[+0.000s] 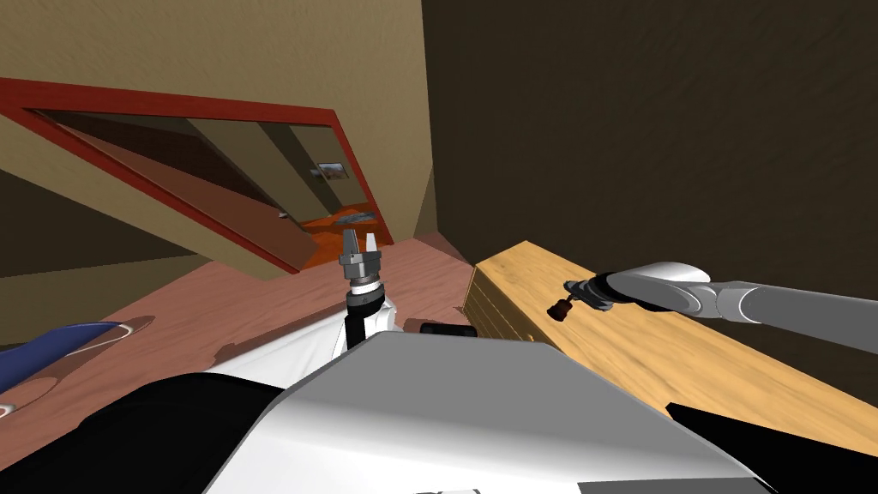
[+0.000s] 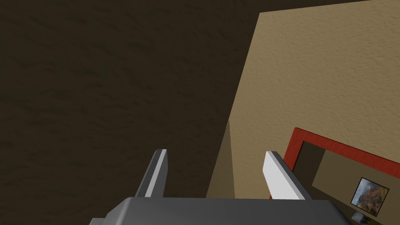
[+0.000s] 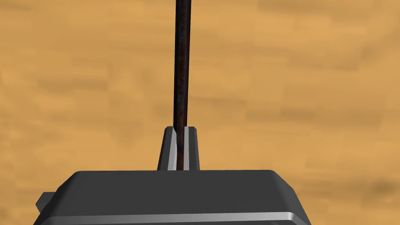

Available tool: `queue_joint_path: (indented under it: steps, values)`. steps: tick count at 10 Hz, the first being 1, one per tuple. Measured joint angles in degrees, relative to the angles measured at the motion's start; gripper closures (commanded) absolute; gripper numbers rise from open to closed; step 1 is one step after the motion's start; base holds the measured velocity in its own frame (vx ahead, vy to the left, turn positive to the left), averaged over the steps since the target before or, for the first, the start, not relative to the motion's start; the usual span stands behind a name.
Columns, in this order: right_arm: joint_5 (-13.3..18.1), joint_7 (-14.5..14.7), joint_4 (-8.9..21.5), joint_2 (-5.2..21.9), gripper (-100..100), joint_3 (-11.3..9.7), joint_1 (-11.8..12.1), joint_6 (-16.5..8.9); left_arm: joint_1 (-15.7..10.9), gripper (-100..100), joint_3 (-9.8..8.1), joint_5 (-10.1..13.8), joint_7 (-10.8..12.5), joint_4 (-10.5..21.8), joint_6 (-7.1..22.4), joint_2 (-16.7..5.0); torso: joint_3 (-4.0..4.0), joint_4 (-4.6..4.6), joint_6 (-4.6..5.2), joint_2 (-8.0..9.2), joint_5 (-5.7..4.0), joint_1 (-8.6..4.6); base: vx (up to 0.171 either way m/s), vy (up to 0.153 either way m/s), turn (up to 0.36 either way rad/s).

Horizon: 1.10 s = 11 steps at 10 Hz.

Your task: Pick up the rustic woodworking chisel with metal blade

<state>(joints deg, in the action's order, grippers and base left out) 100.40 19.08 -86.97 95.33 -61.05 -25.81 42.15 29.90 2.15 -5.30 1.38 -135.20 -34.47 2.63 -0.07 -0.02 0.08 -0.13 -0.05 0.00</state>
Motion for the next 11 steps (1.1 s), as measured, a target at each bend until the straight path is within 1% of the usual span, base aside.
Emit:
queue_joint_path:
  steps: [2, 3, 4, 5, 7, 11]
  values:
    - [-0.01, -0.01, -0.01, -0.01, 100, 0.01, -0.01, -0.01, 0.0, 0, 0.0, 0.0, 0.0, 0.0, 0.0, 0.0, 0.01, 0.0, 0.02, 0.02, 0.0, -0.03, 0.0, 0.0, 0.0]
    - [-0.01, -0.01, -0.01, -0.02, 0, 0.01, -0.01, -0.01, 0.0, 0, 0.0, 0.0, 0.0, 0.0, 0.0, 0.0, 0.02, 0.01, 0.02, 0.03, 0.0, -0.03, 0.0, 0.0, 0.0]
    - [-0.01, -0.01, -0.01, -0.02, 100, 0.01, -0.01, 0.0, 0.0, 0, 0.0, 0.0, 0.0, 0.0, 0.0, 0.0, 0.02, 0.01, 0.02, 0.03, 0.0, -0.03, -0.053, -0.033, 0.143]
    - [0.42, -0.89, -0.53, 0.03, 100, 0.07, -0.29, 0.56, -0.01, 0, 0.0, 0.0, 0.0, 0.0, 0.0, 0.0, 0.08, 0.04, -0.08, 0.14, -0.01, -0.09, -0.088, -0.073, 0.154]
    - [1.49, -3.64, -1.8, -0.18, 100, 0.5, -1.42, 2.48, -0.01, 0, 0.0, 0.0, 0.0, 0.0, 0.0, -0.01, 0.19, 0.08, 0.01, 0.31, -0.04, -0.32, -0.077, -0.085, 0.084]
    - [3.61, -9.01, -4.43, -0.07, 100, 1.04, -3.09, 5.96, -0.01, 0, 0.0, 0.0, 0.0, 0.0, 0.0, 0.0, 0.21, 0.1, 0.03, 0.35, -0.01, -0.2, -0.079, -0.057, 0.09]
